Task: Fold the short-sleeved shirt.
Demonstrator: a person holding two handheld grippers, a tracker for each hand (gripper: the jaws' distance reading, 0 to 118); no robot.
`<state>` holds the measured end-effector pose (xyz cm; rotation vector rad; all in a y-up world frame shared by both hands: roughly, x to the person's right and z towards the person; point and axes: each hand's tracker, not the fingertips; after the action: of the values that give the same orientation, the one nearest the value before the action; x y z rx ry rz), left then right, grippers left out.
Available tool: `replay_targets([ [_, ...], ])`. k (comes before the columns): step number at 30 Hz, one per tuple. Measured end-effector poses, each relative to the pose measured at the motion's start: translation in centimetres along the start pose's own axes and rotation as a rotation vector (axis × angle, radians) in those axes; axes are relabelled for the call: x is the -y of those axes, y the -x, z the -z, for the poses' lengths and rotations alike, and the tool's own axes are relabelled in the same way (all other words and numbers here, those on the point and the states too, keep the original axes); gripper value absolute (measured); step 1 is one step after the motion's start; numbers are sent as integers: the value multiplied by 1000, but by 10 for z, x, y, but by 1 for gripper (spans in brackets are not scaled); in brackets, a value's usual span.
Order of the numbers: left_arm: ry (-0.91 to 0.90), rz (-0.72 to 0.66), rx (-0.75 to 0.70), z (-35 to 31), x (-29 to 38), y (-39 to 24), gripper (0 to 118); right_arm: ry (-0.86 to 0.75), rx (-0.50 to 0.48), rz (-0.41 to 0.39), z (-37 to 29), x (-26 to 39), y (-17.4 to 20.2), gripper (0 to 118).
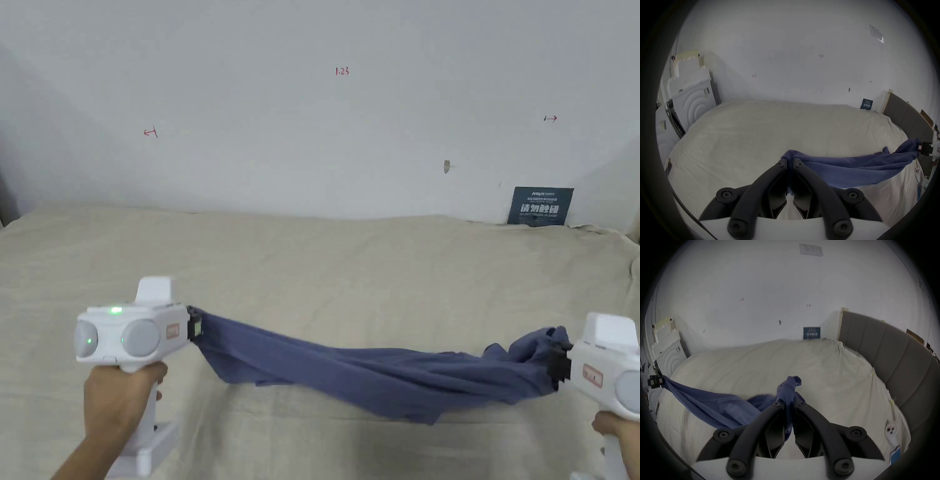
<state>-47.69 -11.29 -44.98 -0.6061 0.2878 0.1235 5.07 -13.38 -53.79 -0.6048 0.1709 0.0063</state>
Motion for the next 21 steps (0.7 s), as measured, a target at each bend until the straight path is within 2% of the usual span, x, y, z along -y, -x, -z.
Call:
replay_targets([
  [6, 89, -31, 13, -30, 85, 18, 3, 51, -21, 49, -39, 65, -12, 6],
  [12, 152, 8, 3, -78, 162, 31, 3, 86, -47, 87, -87, 122, -18, 6],
  [15, 175, 8, -4, -104, 189, 41, 3, 100, -50, 88, -109, 146, -23, 6],
  [21, 194, 1, -23, -158, 228, 58, 3, 133, -37, 139, -157, 192, -31, 6],
])
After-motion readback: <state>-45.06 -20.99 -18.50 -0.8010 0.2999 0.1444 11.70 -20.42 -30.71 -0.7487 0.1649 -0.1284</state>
